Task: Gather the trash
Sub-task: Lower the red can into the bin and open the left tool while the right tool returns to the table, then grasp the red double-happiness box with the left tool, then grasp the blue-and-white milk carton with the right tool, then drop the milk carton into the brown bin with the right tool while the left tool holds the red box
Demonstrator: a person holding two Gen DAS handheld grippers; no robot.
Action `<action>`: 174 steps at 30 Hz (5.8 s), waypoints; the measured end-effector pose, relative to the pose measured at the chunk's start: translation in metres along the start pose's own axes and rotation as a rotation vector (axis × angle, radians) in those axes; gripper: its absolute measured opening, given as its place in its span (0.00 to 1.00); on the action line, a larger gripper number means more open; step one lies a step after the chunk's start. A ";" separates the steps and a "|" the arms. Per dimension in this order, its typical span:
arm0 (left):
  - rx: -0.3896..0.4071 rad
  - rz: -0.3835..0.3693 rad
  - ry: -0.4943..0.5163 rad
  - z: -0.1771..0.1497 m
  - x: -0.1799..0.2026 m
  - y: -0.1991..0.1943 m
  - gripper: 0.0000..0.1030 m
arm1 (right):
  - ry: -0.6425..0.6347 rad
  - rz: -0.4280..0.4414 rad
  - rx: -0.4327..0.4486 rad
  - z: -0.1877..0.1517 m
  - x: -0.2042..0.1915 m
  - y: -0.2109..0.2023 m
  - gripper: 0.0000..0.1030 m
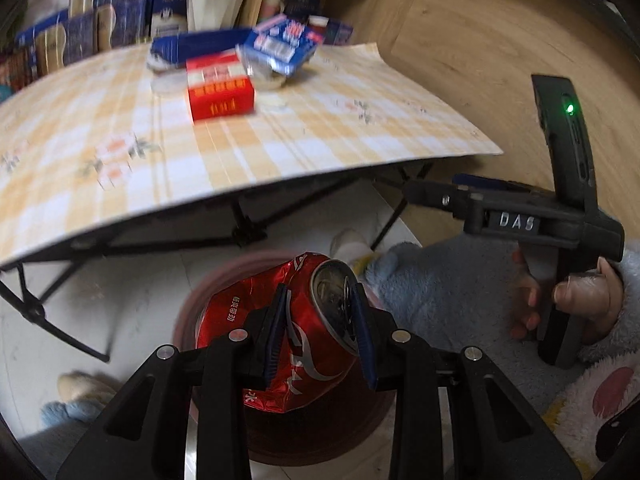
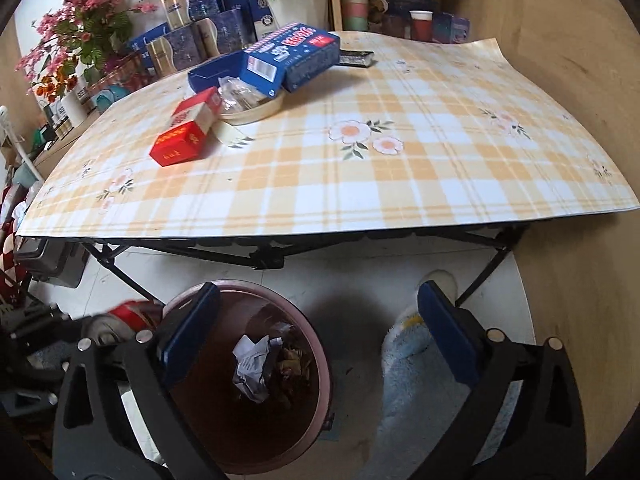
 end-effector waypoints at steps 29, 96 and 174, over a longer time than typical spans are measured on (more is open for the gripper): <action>0.166 0.096 -0.134 0.004 -0.034 -0.042 0.86 | 0.001 -0.010 -0.028 -0.004 0.000 0.006 0.94; 0.001 0.234 -0.249 0.188 -0.100 0.012 0.94 | -0.145 -0.014 0.096 0.151 0.028 -0.021 0.94; 0.227 0.208 -0.291 0.005 -0.067 -0.134 0.54 | -0.444 0.223 -0.082 -0.031 -0.119 -0.016 0.83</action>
Point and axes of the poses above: each gripper's, at about its wrist camera, not at the fingertips, and y roughly the way its jaws point, x to its right, z to its top, the point moved 10 cm from there along y, roughly the way its jaws point, and after that the axes turned 14 degrees about -x, right-handed, at the moved point
